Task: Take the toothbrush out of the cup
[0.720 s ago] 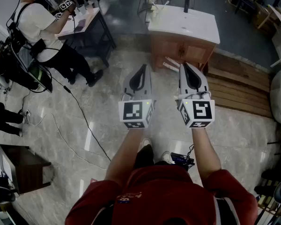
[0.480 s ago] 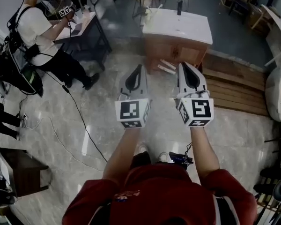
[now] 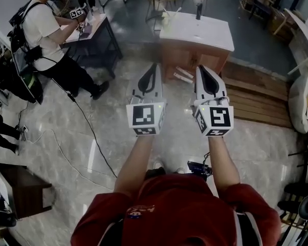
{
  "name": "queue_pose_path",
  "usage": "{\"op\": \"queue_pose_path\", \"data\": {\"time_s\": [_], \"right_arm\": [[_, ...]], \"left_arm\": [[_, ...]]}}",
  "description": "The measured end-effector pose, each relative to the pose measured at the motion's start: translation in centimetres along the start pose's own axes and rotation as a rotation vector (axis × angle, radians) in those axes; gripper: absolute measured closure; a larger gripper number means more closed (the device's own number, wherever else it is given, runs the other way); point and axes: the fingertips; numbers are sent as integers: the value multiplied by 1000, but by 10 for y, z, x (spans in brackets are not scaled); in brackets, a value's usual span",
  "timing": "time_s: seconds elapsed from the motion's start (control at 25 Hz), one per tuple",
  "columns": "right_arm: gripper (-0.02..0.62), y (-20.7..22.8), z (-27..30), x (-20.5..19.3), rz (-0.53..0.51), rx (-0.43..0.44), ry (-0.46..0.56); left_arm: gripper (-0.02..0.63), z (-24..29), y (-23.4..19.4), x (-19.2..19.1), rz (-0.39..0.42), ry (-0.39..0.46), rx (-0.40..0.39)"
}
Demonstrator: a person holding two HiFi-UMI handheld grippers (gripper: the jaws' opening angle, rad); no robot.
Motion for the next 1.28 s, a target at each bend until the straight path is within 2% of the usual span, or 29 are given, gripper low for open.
{"op": "queue_pose_path", "data": {"time_s": [0.36, 0.68, 0.96, 1.28], "right_arm": [[566, -44, 28, -9, -12, -15, -9], [566, -63, 46, -5, -9, -27, 9], [566, -43, 76, -11, 14, -27, 21], [566, 8, 130, -17, 16, -18, 31]], "left_arm": [[577, -3, -44, -24, -13, -2, -37], [577, 3, -67, -21, 2, 18, -54], [578, 36, -69, -22, 7, 22, -50], [578, 109, -62, -17, 22, 20, -41]]}}
Point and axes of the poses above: the fingertips, and each gripper's own axes: z forward along the fingers, y to its right, x out of its top, and after that the axes turned 14 degrees about -y, right-handed
